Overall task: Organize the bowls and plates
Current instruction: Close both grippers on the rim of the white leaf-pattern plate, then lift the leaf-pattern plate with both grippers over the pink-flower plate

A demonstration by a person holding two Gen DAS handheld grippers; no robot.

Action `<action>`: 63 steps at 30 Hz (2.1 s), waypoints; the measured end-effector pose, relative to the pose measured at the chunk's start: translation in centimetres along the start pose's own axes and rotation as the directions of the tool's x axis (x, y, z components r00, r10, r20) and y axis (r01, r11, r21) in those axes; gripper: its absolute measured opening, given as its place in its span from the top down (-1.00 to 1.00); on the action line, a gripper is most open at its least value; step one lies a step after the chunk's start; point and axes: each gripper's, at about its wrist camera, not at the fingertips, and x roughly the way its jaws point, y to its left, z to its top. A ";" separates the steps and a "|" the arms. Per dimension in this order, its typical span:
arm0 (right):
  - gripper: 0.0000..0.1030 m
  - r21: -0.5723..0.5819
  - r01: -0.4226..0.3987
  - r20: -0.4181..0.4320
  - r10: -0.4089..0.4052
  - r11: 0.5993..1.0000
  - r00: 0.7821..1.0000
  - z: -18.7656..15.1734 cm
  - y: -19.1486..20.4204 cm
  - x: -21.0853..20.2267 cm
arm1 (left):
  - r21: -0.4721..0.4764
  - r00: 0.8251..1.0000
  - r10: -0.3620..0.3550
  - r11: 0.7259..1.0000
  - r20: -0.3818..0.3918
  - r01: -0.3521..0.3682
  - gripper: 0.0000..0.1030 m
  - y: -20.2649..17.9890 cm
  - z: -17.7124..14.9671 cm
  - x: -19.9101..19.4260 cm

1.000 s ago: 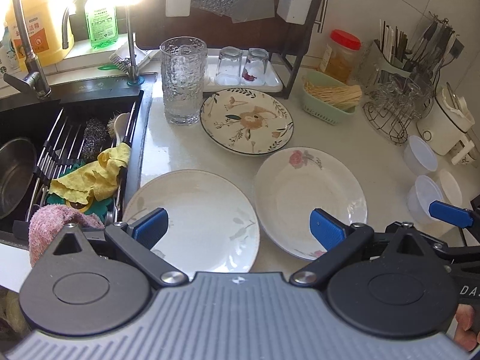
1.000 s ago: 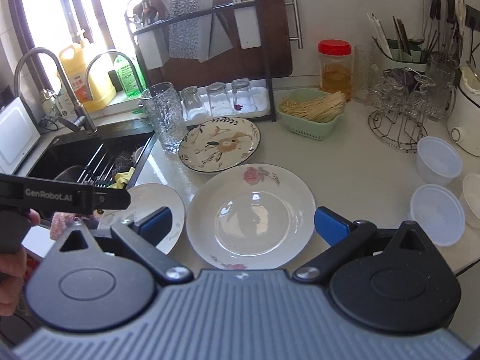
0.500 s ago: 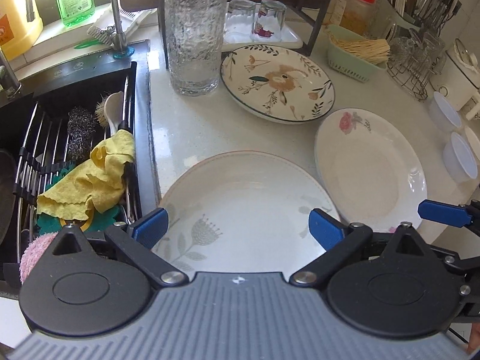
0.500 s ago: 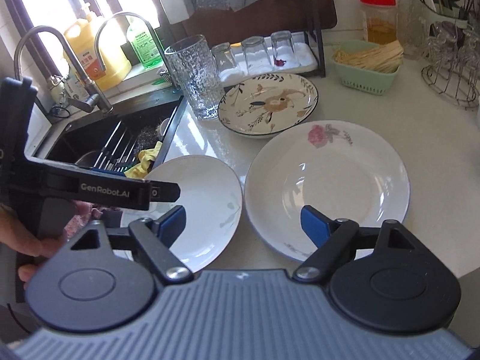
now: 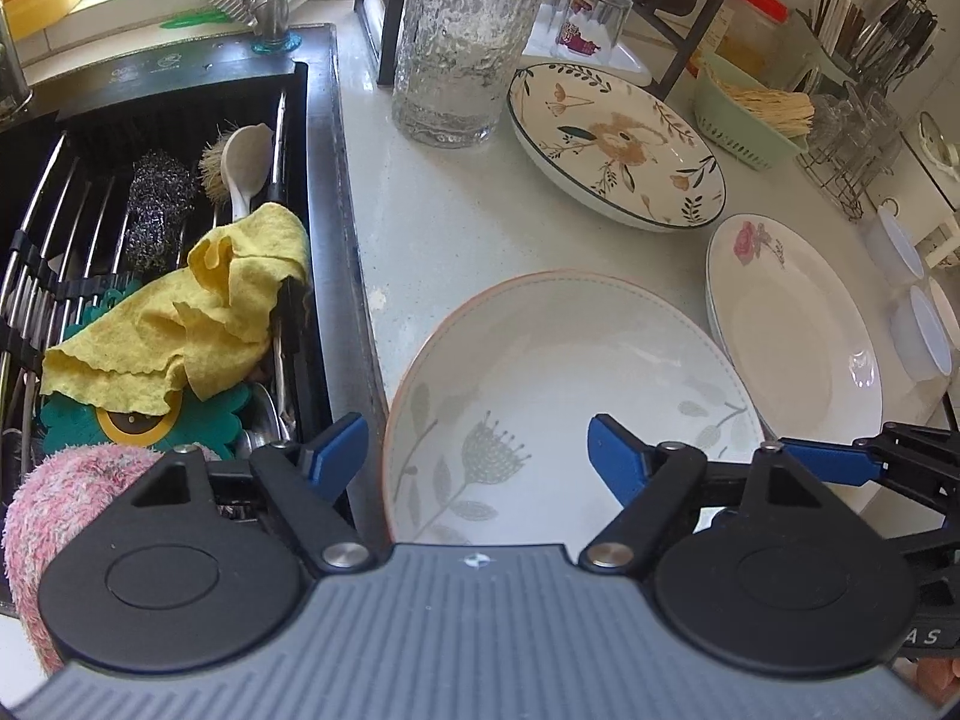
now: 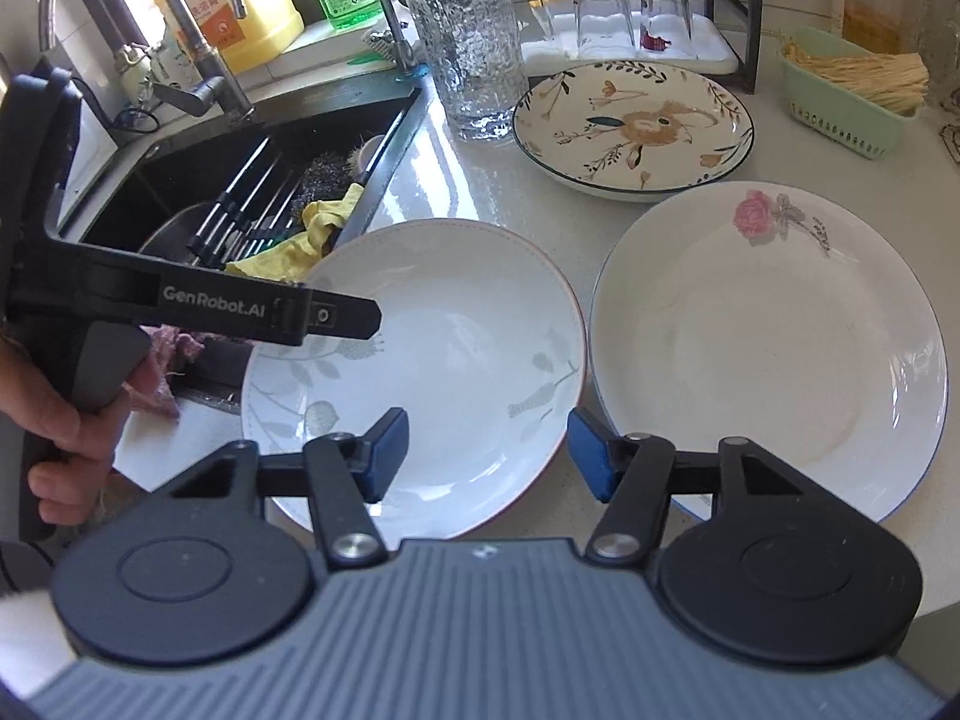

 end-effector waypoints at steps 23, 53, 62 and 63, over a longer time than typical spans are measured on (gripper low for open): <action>0.43 0.229 0.011 -0.065 0.004 0.973 0.998 2.0 -1.9 2.3 | -0.068 0.987 -0.139 0.989 -0.077 0.134 0.00 3.4 1.3 1.3; 0.43 0.415 0.017 0.058 -0.045 0.910 0.997 3.7 -13.3 -6.1 | -0.088 0.934 -0.330 0.943 -0.134 0.321 0.00 -8.0 7.7 0.5; 0.43 0.409 0.037 0.012 -0.046 0.912 0.999 3.0 -19.1 -5.2 | -0.059 0.942 -0.282 0.959 -0.181 0.276 0.00 -13.7 8.6 3.8; 0.43 0.410 0.033 0.008 -0.039 0.912 0.999 3.1 -19.7 -5.0 | -0.060 0.943 -0.278 0.961 -0.182 0.272 0.00 -14.2 8.7 4.2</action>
